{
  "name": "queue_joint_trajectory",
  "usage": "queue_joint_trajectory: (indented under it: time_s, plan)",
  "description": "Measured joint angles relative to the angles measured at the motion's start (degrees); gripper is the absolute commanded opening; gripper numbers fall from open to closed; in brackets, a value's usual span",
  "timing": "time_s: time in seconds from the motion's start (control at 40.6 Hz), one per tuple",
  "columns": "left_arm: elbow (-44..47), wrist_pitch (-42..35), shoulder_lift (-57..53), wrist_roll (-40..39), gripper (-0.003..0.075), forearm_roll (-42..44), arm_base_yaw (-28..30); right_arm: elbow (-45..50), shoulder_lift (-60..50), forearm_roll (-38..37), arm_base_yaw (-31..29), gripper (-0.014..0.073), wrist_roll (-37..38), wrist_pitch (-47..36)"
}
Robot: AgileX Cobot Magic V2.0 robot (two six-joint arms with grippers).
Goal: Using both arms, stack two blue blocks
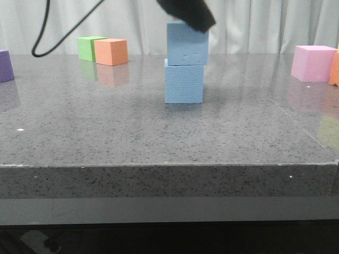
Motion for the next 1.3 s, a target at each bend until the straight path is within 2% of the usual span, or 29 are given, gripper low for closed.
queue_joint_trajectory:
  time_s: [0.271, 0.566, 0.788, 0.936, 1.305]
  plan:
    - [0.0, 6.27, -6.33, -12.46, 0.0607, -0.7, 1.07, 0.0, 0.0, 0.0, 0.0, 0.0602, 0.0, 0.09]
    - [0.0, 11.73, -8.78, -37.19, 0.0607, 1.18, 3.5, 0.0, 0.0, 0.0, 0.0, 0.0602, 0.0, 0.09]
    - [2.36, 13.9, -11.48, -43.75, 0.0607, 2.31, 4.79, 0.0, 0.0, 0.0, 0.0, 0.0602, 0.0, 0.09]
    - [10.04, 10.99, -17.35, -44.65, 0.0607, 2.31, 4.79, 0.0, 0.0, 0.0, 0.0, 0.0602, 0.0, 0.09]
    - [38.8, 0.86, -39.6, -47.98, 0.0607, 6.02, 4.93, 0.0, 0.0, 0.0, 0.0, 0.0602, 0.0, 0.09]
